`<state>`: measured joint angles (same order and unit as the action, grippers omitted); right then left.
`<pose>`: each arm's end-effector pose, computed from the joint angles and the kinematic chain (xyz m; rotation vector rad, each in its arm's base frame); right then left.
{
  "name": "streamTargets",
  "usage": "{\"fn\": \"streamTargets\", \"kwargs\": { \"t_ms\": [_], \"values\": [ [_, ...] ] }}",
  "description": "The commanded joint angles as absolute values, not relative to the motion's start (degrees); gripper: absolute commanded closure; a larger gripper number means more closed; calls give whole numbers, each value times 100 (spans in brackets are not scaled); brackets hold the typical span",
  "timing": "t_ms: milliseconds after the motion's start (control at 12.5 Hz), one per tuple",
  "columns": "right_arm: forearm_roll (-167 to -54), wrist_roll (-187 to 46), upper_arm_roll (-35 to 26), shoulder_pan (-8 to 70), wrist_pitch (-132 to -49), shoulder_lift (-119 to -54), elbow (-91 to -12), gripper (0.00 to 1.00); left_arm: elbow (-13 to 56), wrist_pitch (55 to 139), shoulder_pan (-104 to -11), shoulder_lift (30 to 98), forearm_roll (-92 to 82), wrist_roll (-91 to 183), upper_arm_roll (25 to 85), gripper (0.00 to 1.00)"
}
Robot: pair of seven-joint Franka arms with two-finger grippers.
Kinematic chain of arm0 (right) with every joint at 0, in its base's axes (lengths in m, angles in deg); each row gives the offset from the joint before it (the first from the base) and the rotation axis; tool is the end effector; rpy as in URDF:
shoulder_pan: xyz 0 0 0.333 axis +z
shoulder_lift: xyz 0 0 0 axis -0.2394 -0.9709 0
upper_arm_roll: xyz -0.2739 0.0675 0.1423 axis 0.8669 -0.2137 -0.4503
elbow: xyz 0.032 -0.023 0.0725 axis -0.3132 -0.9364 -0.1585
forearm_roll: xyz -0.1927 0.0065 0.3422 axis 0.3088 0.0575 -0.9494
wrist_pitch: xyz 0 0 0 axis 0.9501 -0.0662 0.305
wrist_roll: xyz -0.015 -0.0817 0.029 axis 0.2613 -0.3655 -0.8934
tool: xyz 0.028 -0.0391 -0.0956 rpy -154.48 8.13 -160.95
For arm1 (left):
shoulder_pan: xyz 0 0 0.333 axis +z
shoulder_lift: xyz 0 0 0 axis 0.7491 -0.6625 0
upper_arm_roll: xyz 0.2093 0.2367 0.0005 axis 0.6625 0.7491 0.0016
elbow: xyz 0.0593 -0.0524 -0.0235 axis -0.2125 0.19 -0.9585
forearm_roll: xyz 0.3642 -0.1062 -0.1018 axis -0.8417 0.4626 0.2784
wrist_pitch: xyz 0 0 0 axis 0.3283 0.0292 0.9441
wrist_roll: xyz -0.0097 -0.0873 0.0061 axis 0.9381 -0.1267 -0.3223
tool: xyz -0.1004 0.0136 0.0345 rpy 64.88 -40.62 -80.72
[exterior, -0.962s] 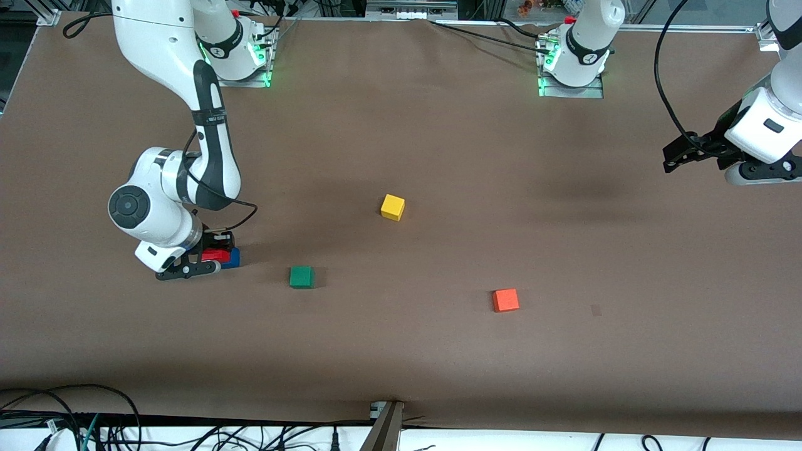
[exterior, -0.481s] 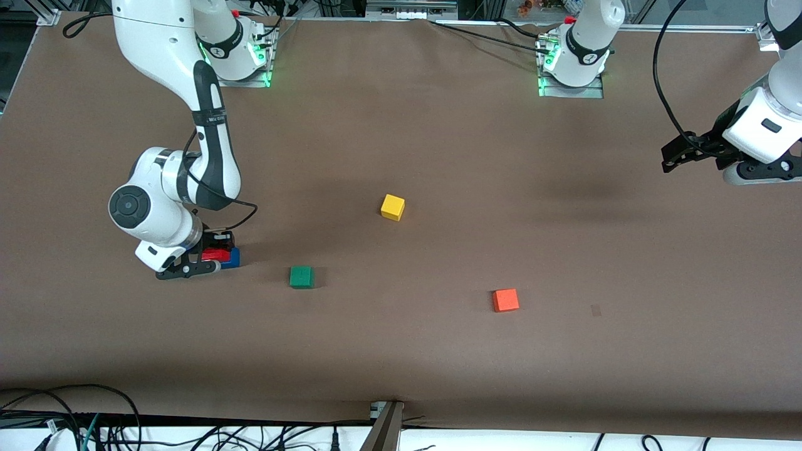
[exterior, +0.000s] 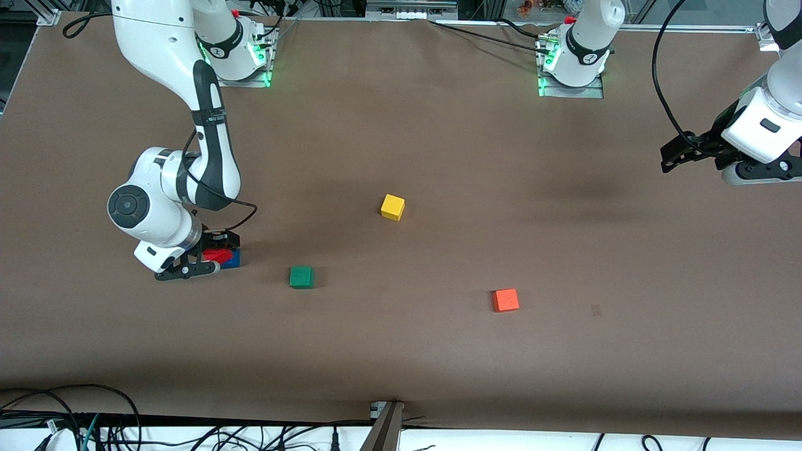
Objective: Pass red block to right arm, stack on blue
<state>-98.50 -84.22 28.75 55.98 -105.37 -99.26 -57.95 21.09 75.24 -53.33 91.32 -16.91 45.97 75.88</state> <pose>0.6368 0.0775 0.2487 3.0775 0.2779 -0.0305 0.5503 -0.0181 0.5725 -3.0918 -0.1087 0.0483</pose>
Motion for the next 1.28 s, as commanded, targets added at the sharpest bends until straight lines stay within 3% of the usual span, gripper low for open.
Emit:
{"fn": "streamTargets", "kwargs": {
  "t_ms": [0,882,1203],
  "values": [
    [-9882,-8486,2871,5560,-10433,-9760,-5679,0,2095,7551,-5361,9158,-1813,4700,7572,0],
    [-9864,-8512,3582,5349,-7499,-9734,-3948,0,2033,7551,-5370,9149,-1822,4692,7563,0],
    [-9733,-8014,3391,5218,-7277,-9480,-3841,0,2033,7455,-5370,9149,-1822,4692,7563,0]
  ]
}}
